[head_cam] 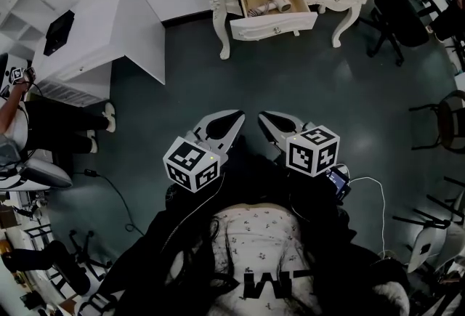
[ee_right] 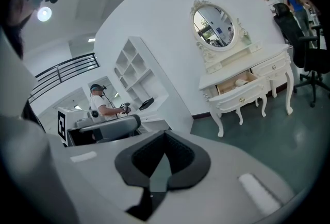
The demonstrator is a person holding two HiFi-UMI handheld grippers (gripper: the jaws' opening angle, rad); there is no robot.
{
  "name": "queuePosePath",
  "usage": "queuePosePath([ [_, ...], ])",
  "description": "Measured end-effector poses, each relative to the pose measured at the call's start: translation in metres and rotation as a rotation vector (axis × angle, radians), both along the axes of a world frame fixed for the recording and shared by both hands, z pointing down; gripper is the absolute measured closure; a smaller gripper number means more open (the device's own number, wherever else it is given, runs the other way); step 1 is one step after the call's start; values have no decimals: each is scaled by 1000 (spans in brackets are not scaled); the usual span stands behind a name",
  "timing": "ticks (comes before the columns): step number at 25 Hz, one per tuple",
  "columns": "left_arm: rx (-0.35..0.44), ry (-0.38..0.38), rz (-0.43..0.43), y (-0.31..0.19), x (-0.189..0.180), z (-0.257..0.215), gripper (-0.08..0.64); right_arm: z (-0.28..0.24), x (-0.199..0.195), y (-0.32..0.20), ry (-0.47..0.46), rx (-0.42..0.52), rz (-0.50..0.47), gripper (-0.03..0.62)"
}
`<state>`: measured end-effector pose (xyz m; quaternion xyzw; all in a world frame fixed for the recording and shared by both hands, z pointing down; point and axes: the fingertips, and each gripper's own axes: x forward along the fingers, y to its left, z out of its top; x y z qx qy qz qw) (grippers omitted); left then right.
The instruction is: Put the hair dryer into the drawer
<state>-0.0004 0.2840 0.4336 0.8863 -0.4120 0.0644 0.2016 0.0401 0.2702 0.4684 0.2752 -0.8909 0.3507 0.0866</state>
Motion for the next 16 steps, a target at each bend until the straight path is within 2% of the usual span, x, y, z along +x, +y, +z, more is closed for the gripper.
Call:
queuePosePath([
  [16,10,-5,-15,6,0,-1,560,1,-2,4,-5,1,-25,583],
])
